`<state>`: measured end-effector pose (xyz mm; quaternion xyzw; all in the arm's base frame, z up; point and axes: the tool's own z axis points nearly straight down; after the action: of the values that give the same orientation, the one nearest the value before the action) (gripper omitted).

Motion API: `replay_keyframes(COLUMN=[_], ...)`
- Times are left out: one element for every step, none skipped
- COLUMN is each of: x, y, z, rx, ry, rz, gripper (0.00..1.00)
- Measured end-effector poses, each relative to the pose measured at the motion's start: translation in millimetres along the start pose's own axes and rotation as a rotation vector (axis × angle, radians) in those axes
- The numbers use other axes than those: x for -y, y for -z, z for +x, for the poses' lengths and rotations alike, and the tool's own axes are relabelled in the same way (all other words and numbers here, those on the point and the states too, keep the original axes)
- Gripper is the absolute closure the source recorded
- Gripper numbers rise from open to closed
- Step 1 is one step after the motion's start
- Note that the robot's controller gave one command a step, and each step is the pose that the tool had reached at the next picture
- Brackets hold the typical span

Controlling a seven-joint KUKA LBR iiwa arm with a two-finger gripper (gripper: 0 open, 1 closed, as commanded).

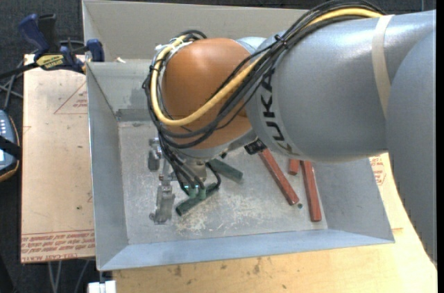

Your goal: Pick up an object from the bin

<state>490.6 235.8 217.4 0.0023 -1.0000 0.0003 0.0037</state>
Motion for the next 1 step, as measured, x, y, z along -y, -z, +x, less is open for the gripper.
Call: replay_keyframes(x=[1.2], y=[3.7], z=[-2.1], rx=[0.007], ry=[-0.004], rz=[-0.002], gripper=[0.0])
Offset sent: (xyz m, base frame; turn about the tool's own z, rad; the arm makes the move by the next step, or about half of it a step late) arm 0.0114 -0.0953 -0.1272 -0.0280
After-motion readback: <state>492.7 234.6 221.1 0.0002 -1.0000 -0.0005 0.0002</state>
